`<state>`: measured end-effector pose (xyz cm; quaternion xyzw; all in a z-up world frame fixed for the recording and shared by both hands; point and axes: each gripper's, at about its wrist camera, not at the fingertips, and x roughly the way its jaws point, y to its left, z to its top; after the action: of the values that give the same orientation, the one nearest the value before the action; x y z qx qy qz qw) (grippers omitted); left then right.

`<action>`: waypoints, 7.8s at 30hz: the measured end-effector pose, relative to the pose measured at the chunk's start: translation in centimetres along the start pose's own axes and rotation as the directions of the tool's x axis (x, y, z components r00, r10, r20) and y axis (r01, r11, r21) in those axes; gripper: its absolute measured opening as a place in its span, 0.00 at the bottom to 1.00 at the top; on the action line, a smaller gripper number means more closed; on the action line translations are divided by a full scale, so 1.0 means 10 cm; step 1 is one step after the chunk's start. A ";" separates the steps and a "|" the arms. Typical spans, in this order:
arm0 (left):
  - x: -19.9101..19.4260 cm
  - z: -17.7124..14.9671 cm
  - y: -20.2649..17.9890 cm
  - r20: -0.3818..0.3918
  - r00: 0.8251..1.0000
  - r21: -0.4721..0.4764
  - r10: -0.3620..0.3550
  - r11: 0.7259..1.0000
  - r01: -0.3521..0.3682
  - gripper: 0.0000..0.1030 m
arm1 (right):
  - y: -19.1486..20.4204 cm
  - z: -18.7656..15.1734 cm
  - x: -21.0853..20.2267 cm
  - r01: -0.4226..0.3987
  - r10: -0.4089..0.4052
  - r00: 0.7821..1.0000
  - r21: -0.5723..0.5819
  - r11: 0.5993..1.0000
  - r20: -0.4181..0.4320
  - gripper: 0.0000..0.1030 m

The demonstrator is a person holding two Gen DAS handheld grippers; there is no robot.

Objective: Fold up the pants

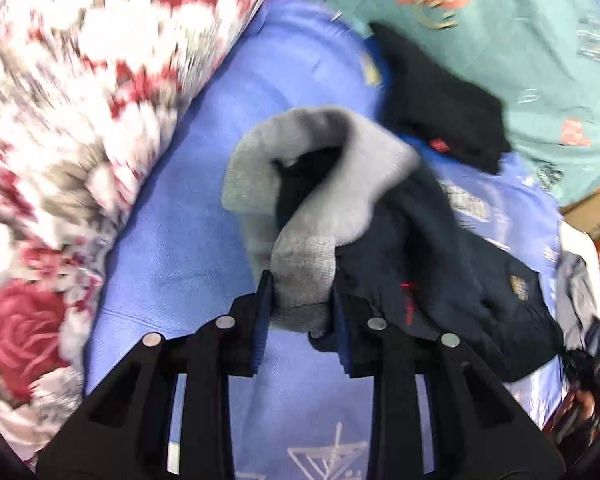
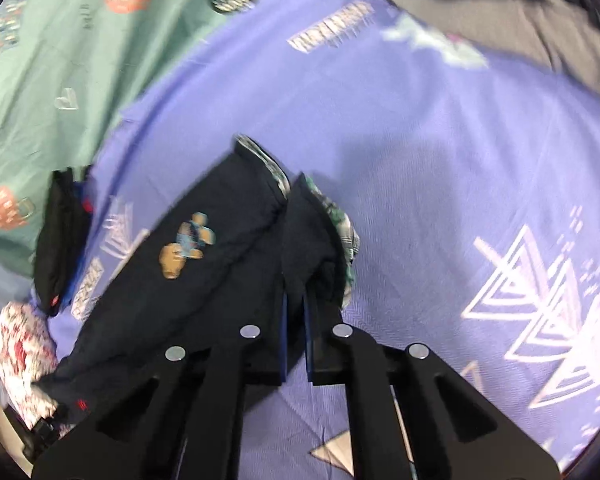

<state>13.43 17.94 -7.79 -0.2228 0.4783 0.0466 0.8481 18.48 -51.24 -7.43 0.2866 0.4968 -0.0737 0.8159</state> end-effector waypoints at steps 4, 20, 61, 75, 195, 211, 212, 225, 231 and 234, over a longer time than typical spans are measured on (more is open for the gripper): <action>-0.34 -0.26 0.12 0.005 1.000 0.003 -0.018 1.000 0.018 0.27 | 0.00 0.06 -0.53 0.016 -0.010 0.997 -0.082 0.997 0.075 0.00; -0.73 -0.88 0.20 -0.044 0.999 -0.074 -0.007 0.997 0.004 0.27 | -0.55 -0.32 0.28 0.049 -0.039 0.991 0.079 0.996 -0.132 0.61; -0.61 -1.26 0.72 -0.109 0.971 -0.123 0.211 0.967 -0.224 0.51 | -0.42 -0.34 -0.04 0.242 -0.246 0.969 -0.148 0.959 -0.012 0.49; 0.38 -0.68 -0.14 -0.090 0.988 0.008 0.122 0.993 -0.122 0.57 | 0.12 0.26 1.08 -0.028 0.032 0.996 0.045 0.999 -0.087 0.50; 0.95 0.21 0.31 -0.362 0.931 0.240 -0.052 0.960 0.147 0.80 | 3.02 -0.25 1.79 -0.355 0.050 0.914 -0.732 0.581 -0.403 0.47; 1.02 0.22 0.27 -0.441 0.896 0.264 -0.040 0.949 0.173 0.83 | 3.75 -1.11 2.05 -0.434 -0.095 0.885 -0.882 0.185 -0.456 0.50; 1.02 0.22 0.27 -0.440 0.897 0.268 -0.038 0.948 0.172 0.83 | 3.82 -1.18 2.07 -0.427 -0.105 0.890 -0.893 0.144 -0.443 0.49; 1.03 0.21 0.19 -0.466 0.885 0.391 0.000 0.897 0.206 0.82 | 3.59 -0.87 1.74 -0.639 0.047 0.757 -0.723 0.261 -0.652 0.03; 1.08 0.31 0.16 -0.490 0.872 0.377 -0.004 0.901 0.216 0.81 | 3.48 -0.85 1.58 -0.638 0.096 0.763 -0.721 0.268 -0.639 0.03; 1.14 0.18 -0.02 -0.476 0.876 0.487 0.080 0.853 0.186 0.81 | 3.48 -0.86 1.63 -0.632 0.092 0.767 -0.722 0.283 -0.635 0.03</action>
<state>21.08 17.04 -16.41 -0.0042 0.6612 -0.1647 0.7319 34.04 -15.15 -10.54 -0.0942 0.5514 0.4809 0.6751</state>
